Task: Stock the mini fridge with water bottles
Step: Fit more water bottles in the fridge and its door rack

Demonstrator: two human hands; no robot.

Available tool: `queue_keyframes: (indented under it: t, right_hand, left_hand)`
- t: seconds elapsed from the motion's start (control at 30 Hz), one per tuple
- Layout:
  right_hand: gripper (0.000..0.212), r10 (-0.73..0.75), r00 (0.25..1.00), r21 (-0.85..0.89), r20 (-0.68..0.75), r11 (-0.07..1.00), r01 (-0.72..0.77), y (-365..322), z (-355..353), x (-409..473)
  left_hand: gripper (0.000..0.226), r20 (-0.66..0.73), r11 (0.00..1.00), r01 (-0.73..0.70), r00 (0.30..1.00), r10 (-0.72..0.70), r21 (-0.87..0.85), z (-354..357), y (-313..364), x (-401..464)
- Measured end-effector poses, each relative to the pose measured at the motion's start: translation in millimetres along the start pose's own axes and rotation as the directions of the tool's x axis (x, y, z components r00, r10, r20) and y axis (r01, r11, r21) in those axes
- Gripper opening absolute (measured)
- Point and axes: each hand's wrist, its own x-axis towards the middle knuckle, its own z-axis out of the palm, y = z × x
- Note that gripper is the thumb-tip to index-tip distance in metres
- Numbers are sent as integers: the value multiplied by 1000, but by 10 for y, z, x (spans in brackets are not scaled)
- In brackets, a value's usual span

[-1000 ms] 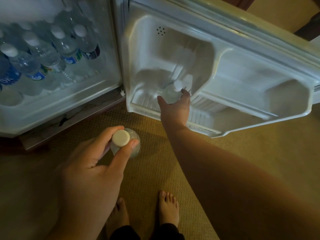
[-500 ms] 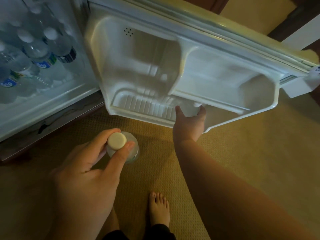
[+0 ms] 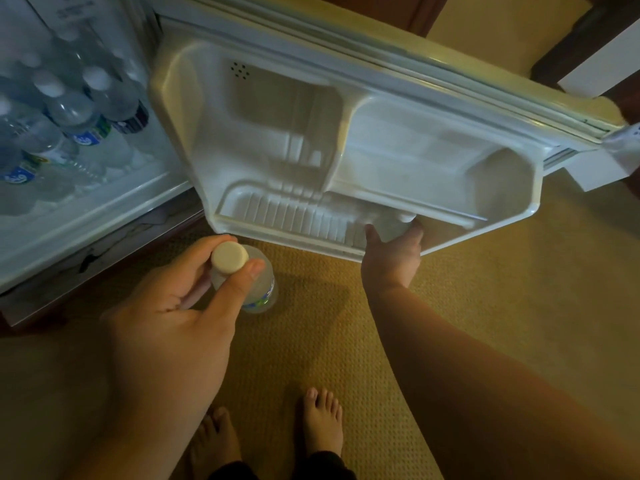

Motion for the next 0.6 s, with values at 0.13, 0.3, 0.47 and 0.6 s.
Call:
queue_keyframes:
  t: [0.13,0.3,0.47,0.6]
  right_hand:
    - [79,61,998,8,26,998,-61,-33,-30,4]
    - [77,116,992,-7,44,993,-116,-66,-101,18]
    - [74,141,989,6,55,990,-141,-100,-139,5]
    - [74,148,987,43,54,988,-151,-125,-108,-2]
  left_hand:
    - [22,-45,998,-23,999,20,-59,21,54,181]
    - [19,-85,998,-66,994,64,-16,98,157,443]
    - [15,-107,993,-118,987,120,25,198,196,726]
    - [20,-97,992,-122,988,124,22,373,150,961]
